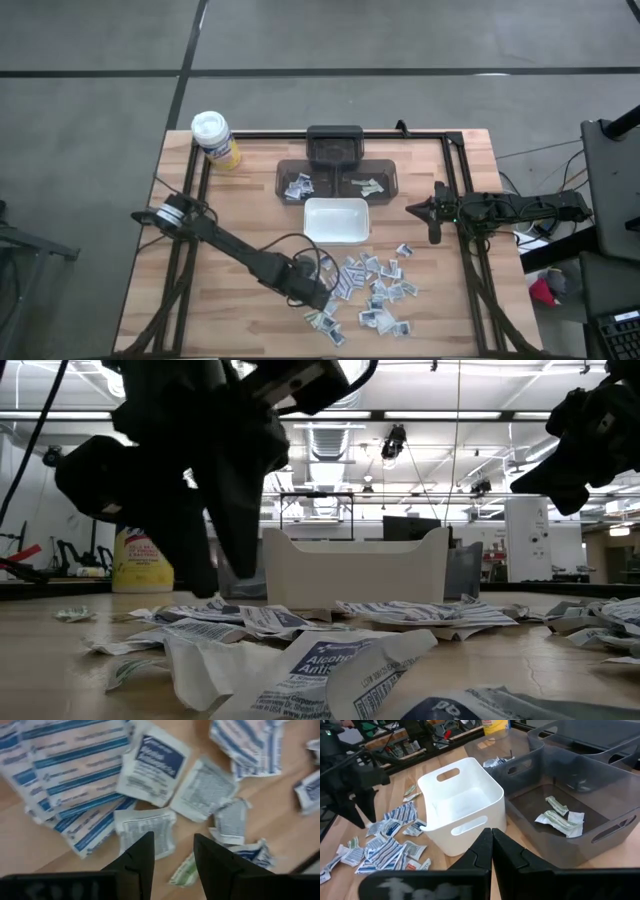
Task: Pick & Place First Aid Supplies
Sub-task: Put the alcohol pad into the bottom left black bin
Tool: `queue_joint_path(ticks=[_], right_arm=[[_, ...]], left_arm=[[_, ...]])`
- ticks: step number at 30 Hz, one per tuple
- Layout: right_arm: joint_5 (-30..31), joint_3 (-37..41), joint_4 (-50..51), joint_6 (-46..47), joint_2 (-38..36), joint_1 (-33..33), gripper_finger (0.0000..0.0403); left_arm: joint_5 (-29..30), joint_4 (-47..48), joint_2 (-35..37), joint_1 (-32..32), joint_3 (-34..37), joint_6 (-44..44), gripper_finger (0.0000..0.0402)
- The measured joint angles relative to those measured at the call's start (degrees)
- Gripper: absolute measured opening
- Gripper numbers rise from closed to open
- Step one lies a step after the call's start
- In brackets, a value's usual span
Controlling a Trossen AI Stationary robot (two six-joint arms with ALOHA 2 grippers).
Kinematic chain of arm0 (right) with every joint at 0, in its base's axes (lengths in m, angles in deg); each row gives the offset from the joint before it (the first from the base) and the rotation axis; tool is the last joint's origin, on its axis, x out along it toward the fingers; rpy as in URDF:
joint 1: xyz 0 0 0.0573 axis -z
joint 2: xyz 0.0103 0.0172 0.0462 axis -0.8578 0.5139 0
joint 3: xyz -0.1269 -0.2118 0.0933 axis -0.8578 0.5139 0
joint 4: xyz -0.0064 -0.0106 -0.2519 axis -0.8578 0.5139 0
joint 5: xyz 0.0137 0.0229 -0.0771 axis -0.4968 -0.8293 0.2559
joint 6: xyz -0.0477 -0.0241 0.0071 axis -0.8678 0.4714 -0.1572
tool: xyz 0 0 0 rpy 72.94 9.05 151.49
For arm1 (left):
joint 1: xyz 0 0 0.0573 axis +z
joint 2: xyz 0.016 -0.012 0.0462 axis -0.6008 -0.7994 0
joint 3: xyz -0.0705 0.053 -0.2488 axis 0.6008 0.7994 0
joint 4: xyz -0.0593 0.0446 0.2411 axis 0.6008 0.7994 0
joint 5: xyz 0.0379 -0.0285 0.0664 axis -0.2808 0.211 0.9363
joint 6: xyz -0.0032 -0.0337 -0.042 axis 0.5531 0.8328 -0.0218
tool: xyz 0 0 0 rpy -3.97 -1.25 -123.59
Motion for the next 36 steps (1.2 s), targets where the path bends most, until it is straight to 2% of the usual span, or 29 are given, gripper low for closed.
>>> queue_joint_path(ticks=[8, 28, 36], right_arm=[[0.0, 0.0, 0.65, 0.0, 0.0, 0.0, 0.0008], [0.0, 0.0, 0.63, 0.02, -0.04, 0.0, 0.0008], [0.0, 0.0, 0.63, 0.02, -0.04, 0.0, 0.0008]], left_arm=[[0.51, 5.91, -0.25, -0.12, -0.04, 1.86, 0.0128], [0.77, 5.65, -0.25, -0.28, -0.04, 2.12, 0.0129], [0.53, 5.62, -0.25, -1.56, -0.04, 5.63, 0.0129]])
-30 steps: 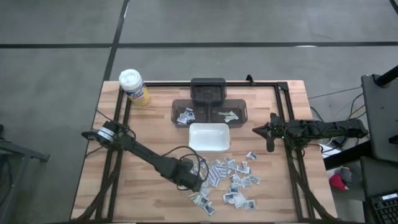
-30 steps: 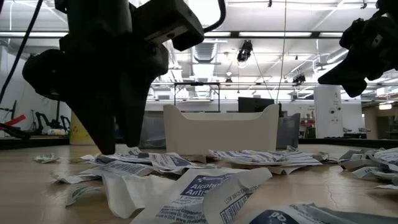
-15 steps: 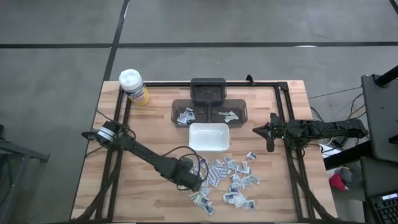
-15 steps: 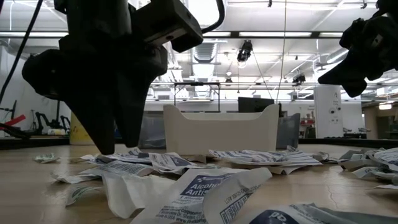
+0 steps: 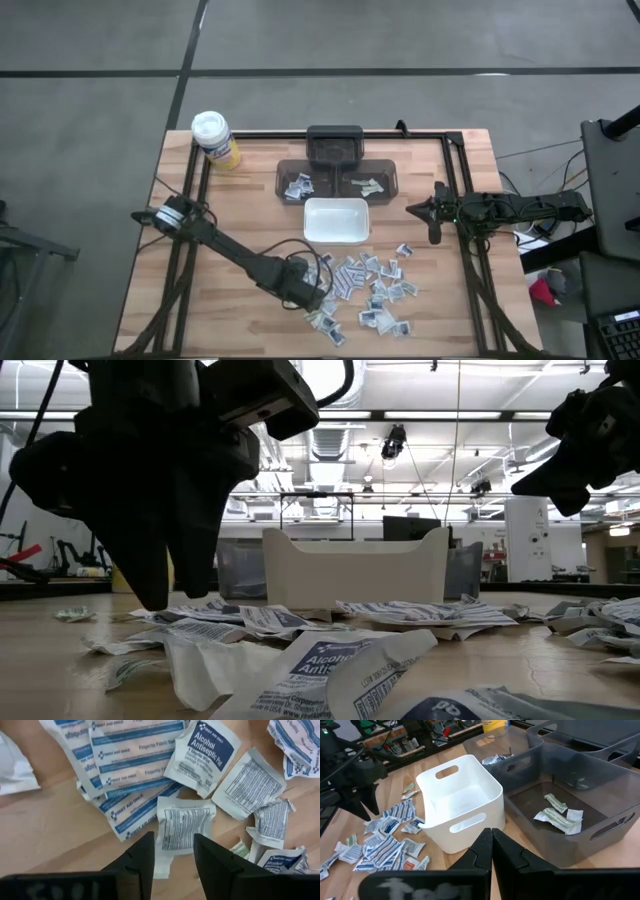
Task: Pick & Place First Aid Supplies
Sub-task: Put the alcohol pad into the bottom left black bin
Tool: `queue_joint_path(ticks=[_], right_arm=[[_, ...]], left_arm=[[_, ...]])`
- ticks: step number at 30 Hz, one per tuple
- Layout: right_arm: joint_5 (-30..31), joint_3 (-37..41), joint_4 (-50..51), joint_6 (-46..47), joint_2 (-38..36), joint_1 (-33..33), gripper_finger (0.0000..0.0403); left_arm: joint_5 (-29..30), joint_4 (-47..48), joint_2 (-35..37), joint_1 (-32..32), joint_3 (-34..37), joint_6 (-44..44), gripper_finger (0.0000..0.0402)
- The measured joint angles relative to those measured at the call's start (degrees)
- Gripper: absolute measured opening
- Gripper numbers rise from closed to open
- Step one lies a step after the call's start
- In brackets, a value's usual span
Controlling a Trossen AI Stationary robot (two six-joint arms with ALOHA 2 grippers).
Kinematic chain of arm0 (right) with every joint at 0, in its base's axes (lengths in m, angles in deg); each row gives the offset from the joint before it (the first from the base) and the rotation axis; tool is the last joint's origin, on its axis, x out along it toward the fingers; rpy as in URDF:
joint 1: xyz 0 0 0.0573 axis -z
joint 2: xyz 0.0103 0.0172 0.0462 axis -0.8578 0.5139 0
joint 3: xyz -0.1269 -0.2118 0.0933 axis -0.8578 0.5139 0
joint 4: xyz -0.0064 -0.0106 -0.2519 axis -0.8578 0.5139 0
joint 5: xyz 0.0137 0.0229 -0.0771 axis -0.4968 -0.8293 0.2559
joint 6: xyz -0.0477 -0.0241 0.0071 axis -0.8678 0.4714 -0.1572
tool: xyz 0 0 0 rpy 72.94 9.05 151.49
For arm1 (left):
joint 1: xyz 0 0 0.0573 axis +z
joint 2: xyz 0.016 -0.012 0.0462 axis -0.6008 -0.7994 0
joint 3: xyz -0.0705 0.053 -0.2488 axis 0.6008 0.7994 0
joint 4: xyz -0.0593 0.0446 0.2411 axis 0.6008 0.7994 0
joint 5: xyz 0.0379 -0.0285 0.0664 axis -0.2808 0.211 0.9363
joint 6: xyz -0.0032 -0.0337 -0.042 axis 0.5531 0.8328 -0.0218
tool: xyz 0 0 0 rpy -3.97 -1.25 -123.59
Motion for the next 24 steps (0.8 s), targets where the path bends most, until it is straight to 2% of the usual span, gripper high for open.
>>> queue_joint_path(ticks=[24], right_arm=[[0.0, 0.0, -0.02, 0.0, 0.04, 0.0, 0.0008]], left_arm=[[1.64, 0.08, -0.02, -0.37, 0.0, -0.22, 0.0128]])
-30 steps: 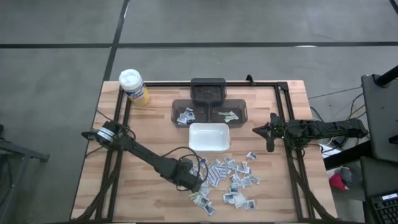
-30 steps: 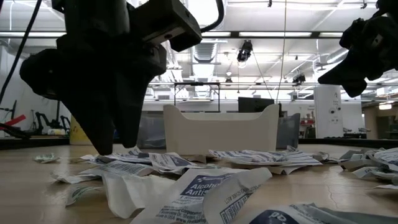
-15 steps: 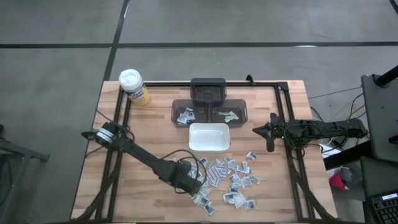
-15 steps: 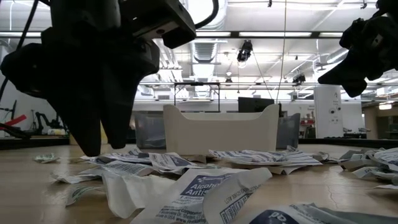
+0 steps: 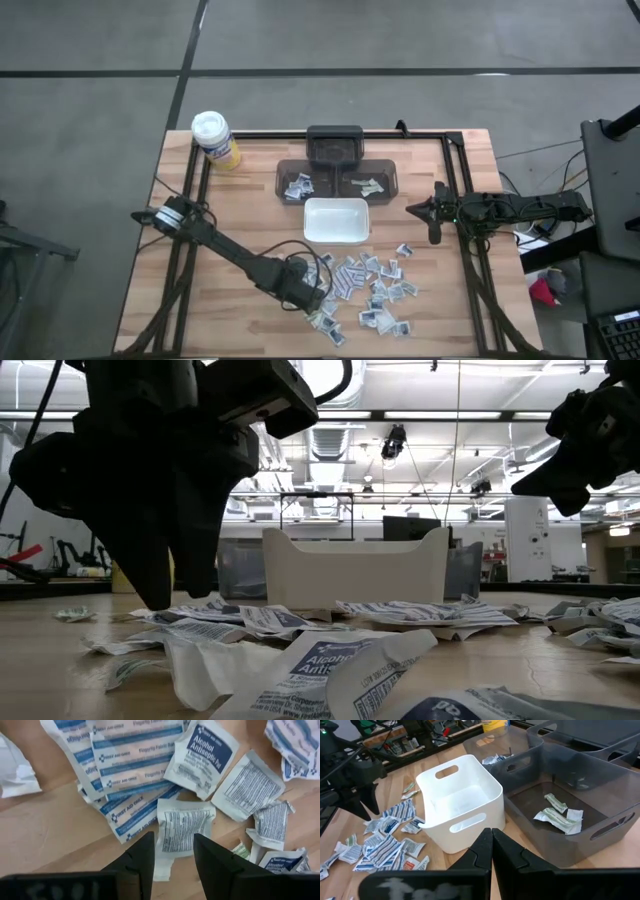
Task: Pick & Place First Aid Supplies
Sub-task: Put the alcohol pad into the bottom left black bin
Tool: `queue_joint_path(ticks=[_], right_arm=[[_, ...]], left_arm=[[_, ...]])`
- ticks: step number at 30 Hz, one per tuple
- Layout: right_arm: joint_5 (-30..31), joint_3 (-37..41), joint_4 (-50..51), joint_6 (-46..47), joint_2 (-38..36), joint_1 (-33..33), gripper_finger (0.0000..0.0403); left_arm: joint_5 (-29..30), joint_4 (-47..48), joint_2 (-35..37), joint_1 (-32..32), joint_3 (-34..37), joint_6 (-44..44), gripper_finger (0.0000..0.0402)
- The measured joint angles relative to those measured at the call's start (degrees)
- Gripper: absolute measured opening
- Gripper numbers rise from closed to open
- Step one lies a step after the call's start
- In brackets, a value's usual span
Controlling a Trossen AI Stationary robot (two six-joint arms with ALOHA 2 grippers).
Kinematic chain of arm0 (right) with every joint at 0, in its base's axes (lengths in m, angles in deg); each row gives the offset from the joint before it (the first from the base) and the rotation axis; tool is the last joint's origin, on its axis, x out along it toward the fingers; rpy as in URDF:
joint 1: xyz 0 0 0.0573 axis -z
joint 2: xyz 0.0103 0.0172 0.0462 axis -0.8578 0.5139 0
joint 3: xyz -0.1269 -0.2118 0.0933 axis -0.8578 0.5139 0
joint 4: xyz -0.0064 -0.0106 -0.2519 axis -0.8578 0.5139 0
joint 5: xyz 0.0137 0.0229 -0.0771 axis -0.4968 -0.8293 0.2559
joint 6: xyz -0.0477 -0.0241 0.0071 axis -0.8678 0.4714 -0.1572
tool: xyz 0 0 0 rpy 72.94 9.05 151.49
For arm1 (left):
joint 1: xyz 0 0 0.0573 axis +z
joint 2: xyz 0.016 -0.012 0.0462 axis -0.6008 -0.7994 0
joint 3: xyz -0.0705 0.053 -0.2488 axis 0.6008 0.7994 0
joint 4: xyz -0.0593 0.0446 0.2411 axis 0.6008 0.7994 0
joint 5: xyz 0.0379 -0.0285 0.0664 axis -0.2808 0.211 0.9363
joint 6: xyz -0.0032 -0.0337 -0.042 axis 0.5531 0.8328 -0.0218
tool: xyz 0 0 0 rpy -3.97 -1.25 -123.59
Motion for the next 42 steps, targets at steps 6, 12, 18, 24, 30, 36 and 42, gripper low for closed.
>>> queue_joint_path(ticks=[6, 12, 18, 24, 30, 36, 42], right_arm=[[-0.01, 0.0, 0.0, 0.0, 0.0, 0.0, 0.0008], [0.0, -0.02, 0.0, 0.0, 0.0, 0.0, 0.0008], [0.0, 0.0, 0.0, 0.0, 0.0, 0.0, 0.0008], [-0.02, 0.0, 0.0, 0.0, 0.0, 0.0, 0.0008], [0.0, 0.0, 0.0, 0.0, 0.0, 0.0, 0.0008], [0.0, 0.0, 0.0, 0.0, 0.0, 0.0, 0.0008], [0.0, 0.0, 0.0, 0.0, 0.0, 0.0, 0.0008]], left_arm=[[0.51, 0.03, -0.28, 0.07, 0.04, -0.02, 0.0128], [0.51, 0.06, -0.28, 0.2, 0.33, 0.0, 0.0129], [0.07, -0.42, -0.31, 0.26, 1.96, 0.95, 0.0129], [0.07, -1.6, -0.28, 0.35, 1.99, 1.66, 0.0129], [0.03, -1.83, -0.31, 0.37, 1.99, 1.73, 0.0129], [-0.15, -1.44, -0.3, 0.37, 1.68, 1.75, 0.0128], [-0.13, -1.41, -0.31, 0.21, 0.74, 1.57, 0.0128]])
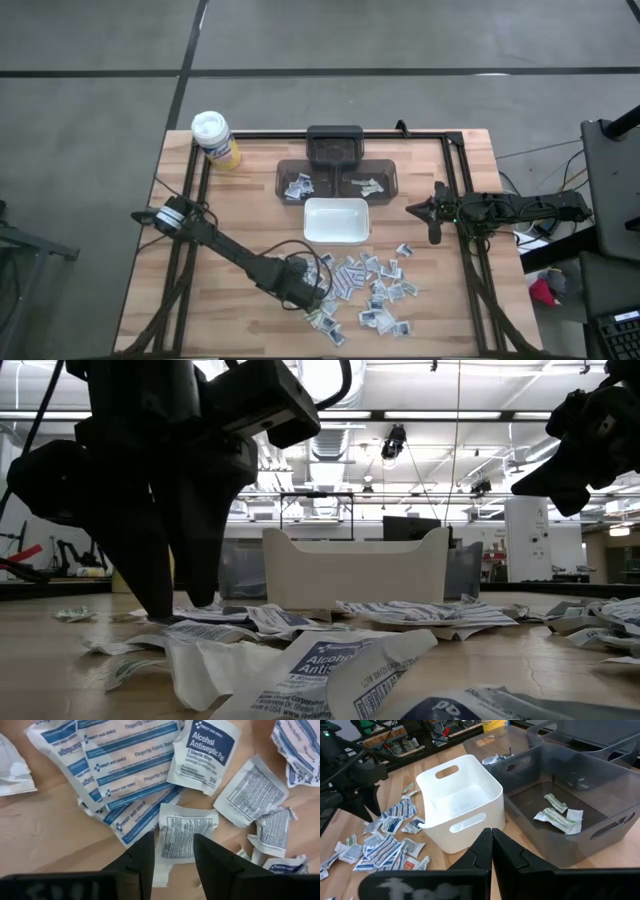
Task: Pick & Place First Aid Supplies
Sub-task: Put the alcohol pad into the bottom left black bin
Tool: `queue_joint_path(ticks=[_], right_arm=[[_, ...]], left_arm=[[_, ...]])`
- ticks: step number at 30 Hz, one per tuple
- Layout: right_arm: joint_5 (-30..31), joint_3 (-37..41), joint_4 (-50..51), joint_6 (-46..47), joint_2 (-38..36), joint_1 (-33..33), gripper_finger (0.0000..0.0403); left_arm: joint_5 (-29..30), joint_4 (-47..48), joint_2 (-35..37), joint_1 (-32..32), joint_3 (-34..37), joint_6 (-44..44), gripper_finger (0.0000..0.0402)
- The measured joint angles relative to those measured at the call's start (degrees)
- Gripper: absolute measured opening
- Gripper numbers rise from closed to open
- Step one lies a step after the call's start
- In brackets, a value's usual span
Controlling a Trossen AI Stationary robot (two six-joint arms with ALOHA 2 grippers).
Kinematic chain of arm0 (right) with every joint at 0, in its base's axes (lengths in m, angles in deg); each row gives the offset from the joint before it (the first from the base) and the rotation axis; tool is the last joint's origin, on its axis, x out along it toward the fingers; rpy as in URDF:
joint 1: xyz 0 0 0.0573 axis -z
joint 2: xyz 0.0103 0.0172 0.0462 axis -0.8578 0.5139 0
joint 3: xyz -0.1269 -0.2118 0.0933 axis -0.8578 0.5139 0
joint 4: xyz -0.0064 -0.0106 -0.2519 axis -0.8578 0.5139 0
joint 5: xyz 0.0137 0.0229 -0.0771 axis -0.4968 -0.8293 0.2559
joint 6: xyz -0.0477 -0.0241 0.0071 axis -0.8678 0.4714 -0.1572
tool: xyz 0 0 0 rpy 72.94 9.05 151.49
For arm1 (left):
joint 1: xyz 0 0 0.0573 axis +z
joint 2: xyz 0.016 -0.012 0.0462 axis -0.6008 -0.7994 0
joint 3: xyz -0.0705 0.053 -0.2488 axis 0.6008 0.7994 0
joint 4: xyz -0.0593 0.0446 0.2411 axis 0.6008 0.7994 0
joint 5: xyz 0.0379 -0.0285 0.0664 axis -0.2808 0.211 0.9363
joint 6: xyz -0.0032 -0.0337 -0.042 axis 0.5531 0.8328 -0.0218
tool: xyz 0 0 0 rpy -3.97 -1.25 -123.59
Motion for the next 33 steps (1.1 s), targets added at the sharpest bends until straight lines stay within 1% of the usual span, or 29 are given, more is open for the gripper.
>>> queue_joint_path(ticks=[13, 20, 25, 28, 33], right_arm=[[0.0, 0.0, 0.0, 0.0, 0.0, 0.0, 0.0008], [0.0, 0.0, 0.0, 0.0, -0.07, 0.0, 0.0008], [0.0, 0.0, 0.0, 0.0, -0.04, 0.0, 0.0008], [-0.01, 0.0, 0.0, 0.0, -0.04, 0.0, 0.0008], [0.0, 0.0, 0.0, 0.0, -0.04, 0.0, 0.0008]], left_arm=[[0.02, -0.5, -0.1, -0.12, 0.16, -0.99, 0.0128], [-1.64, -0.58, -2.8, -0.13, -0.17, -1.81, 0.0128], [-1.68, -0.53, -2.87, -0.12, -0.26, -1.81, 0.0128], [-1.69, -0.01, -2.82, -0.12, -0.26, -1.81, 0.0115], [-1.53, 0.34, -2.75, -0.12, -0.26, -1.81, 0.0074]])
